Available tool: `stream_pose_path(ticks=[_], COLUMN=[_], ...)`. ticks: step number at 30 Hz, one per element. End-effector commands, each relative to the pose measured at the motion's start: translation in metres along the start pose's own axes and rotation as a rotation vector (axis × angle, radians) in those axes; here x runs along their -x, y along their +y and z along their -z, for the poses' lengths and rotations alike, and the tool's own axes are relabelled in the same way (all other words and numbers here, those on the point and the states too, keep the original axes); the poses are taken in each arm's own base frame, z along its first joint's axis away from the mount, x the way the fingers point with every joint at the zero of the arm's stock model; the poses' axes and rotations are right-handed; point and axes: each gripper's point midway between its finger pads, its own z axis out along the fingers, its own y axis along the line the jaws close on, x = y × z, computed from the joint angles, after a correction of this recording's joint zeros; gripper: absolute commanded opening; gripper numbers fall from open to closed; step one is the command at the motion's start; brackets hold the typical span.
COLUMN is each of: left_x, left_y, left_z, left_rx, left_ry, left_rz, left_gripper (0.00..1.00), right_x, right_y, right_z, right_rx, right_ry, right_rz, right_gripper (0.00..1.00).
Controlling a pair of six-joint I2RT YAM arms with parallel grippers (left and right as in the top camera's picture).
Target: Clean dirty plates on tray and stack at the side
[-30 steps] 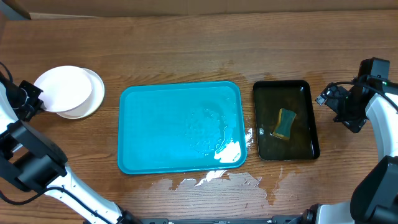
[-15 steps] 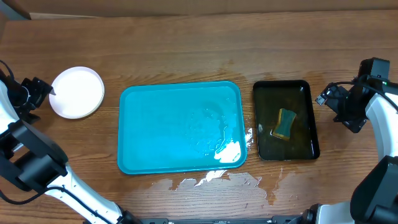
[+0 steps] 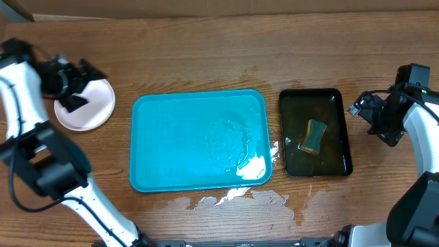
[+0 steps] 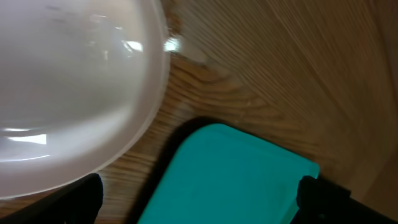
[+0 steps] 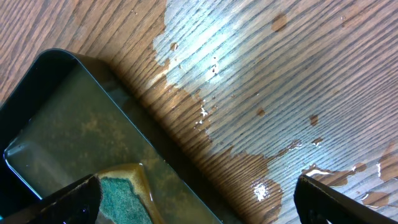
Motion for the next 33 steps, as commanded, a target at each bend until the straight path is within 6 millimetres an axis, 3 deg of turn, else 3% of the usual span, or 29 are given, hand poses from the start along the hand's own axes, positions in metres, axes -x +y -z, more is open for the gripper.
stream_pose_path(ticks=[1,9,16,27,30,33], left_x=[-0.014,-0.042,-0.061,-0.07,-0.07,-0.07], left_y=[-0.04,-0.081,-0.103,-0.113,-0.113,-0.113], left_z=[-0.007,-0.043,-0.06,-0.066,-0.066,-0.066], left_rx=[-0.016,0.084,0.114,0.112,0.112,0.112], left_ry=[0.012,0.061,0.092,0.106,0.106,0.106], left_rz=[-0.134,-0.285,-0.362,-0.389,-0.389,-0.389], left_gripper=[1.0,1.0,1.0,1.0,1.0,1.0], right_x=[0.009,0.009,0.009,0.009,0.012,0.015], right_y=[0.004,0.004,0.004,0.004,0.007,0.013], right_z=[0.007,0.007,0.007,0.008,0.021,0.052], right_rx=[0.014,0.014,0.014,0.015,0.033,0.073], right_ry=[-0.032,-0.032,-0.032,-0.033,-0.072,-0.158], right_rz=[0.008,0.008,0.008,0.008,0.012,0.025], right_gripper=[1.0,1.0,1.0,1.0,1.0,1.0])
